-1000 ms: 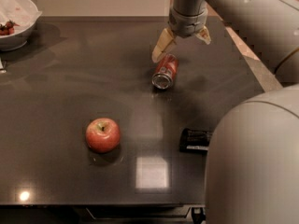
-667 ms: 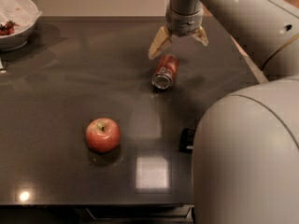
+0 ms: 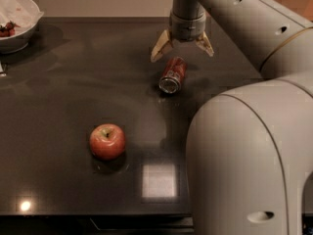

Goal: Place coke can upright

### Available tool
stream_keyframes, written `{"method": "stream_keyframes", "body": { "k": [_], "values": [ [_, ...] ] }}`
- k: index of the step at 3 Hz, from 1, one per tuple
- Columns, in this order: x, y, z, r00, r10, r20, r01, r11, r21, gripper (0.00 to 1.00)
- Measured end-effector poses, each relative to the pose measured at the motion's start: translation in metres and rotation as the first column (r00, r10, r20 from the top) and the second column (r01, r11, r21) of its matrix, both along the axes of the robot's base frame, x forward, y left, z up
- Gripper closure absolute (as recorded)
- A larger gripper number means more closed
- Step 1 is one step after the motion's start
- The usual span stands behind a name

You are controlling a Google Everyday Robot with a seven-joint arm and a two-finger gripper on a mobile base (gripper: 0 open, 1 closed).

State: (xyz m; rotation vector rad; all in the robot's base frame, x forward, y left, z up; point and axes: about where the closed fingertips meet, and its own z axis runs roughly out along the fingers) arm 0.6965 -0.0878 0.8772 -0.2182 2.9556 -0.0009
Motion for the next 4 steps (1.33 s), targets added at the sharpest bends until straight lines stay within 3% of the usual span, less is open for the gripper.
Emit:
{"method": "stream_keyframes", "body": {
  "k": [2,3,4],
  "values": [
    [-0.003,0.004,-0.02,0.9893,-0.138,-0.048,0.138,0.99,-0.002,0.0],
    [-0.005,0.007,-0.027,0.9815,-0.18,-0.065,0.18,0.984,-0.005,0.17],
    [-0.006,0.012,-0.033,0.9774,-0.198,-0.074,0.198,0.98,-0.01,0.41]
  ]
}}
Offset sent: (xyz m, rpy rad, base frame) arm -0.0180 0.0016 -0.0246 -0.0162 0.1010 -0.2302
